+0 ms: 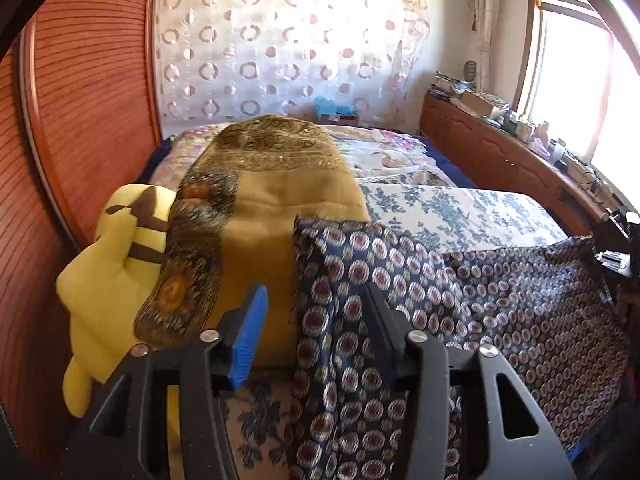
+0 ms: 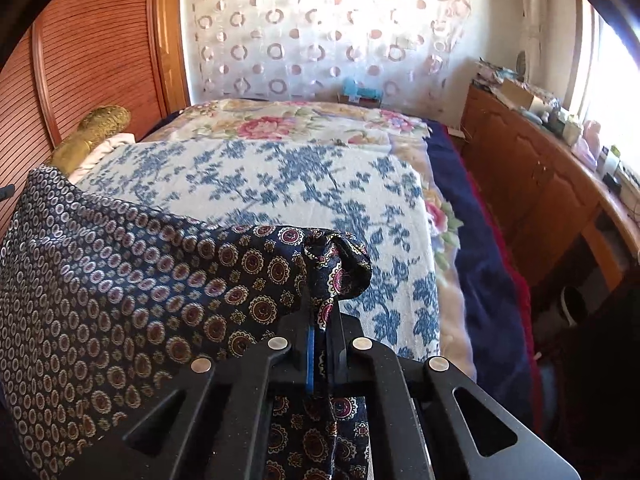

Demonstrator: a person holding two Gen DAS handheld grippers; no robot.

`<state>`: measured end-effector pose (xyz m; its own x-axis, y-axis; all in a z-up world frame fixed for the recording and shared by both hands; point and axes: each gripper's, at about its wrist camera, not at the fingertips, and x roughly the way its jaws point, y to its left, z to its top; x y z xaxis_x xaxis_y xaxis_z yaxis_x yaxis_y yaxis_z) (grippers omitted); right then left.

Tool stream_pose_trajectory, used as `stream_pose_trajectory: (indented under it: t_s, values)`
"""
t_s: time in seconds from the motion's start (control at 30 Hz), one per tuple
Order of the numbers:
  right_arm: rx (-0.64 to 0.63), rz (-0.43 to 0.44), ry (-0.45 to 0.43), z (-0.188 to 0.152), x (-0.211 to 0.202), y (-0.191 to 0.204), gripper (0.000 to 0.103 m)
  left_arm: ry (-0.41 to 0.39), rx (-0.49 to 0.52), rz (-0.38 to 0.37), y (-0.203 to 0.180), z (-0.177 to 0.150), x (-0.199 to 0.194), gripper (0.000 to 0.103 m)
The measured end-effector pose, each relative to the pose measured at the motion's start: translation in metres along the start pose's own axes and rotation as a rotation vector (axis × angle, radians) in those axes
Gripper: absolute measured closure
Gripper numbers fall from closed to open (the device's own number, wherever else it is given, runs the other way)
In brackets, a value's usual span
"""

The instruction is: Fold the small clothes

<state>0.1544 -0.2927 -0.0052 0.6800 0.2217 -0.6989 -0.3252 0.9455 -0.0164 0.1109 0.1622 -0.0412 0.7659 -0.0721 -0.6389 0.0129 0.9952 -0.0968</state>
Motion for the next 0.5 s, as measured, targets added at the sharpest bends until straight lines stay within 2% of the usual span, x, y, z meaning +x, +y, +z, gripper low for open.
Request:
stream_pose_trajectory:
  t_s: [0.17,0.33,0.47,0.5]
  values:
    - [0.002,-0.01,0.027,0.001,0.013,-0.001,0.1,0.059,0.006,0.035,0.002,0.024,0.032,0.051]
    - [-0.011,-0.018,0.036,0.003,0.018,0.001,0.1,0.144,-0.001,0.009,0.004,0.028,0.065,0.051]
    - [-0.02,-0.022,0.041,0.002,0.019,0.003,0.1,0.145,-0.012,-0.011,0.005,0.024,0.07,0.052]
    - [-0.021,-0.022,0.04,0.001,0.018,0.003,0.1,0.148,-0.023,-0.034,0.006,0.023,0.07,0.062]
